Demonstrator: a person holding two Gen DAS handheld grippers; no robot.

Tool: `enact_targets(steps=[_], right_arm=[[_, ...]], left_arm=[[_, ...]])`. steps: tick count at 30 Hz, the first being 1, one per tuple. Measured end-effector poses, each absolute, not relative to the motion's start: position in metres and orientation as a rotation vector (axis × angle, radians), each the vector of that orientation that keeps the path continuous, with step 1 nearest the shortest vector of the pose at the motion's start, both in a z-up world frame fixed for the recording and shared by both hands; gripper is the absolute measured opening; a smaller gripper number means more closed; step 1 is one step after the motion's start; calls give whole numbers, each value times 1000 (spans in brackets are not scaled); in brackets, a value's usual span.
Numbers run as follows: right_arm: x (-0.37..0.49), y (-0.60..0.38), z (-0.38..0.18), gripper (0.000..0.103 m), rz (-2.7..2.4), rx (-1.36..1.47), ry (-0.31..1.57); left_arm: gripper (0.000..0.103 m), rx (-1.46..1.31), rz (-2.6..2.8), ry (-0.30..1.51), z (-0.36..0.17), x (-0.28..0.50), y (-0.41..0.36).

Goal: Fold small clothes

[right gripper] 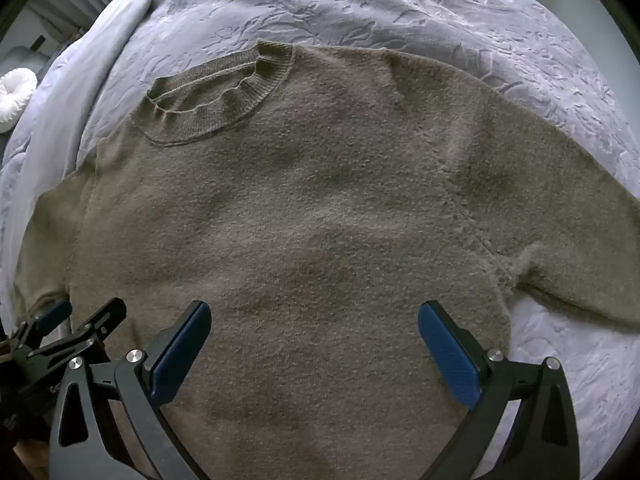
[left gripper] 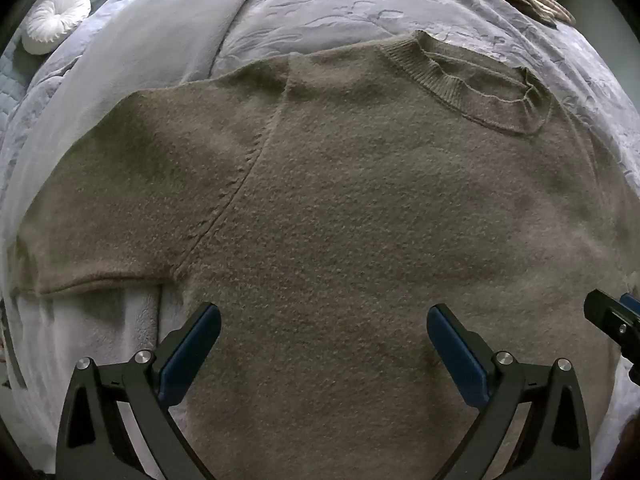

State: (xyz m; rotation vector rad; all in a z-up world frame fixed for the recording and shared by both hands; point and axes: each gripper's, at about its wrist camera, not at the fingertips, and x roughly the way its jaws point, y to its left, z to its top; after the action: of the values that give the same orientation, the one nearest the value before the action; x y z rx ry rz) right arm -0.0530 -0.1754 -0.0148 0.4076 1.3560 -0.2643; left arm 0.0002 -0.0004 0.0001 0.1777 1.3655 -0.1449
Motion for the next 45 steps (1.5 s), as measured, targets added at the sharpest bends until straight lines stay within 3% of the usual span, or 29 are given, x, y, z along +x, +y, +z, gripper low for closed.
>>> enact_targets(steps=[45], right_arm=[[-54,-169,-16,103,-264,393,1359]], left_arm=[[103,175,-146,1361,-4,-9,7]])
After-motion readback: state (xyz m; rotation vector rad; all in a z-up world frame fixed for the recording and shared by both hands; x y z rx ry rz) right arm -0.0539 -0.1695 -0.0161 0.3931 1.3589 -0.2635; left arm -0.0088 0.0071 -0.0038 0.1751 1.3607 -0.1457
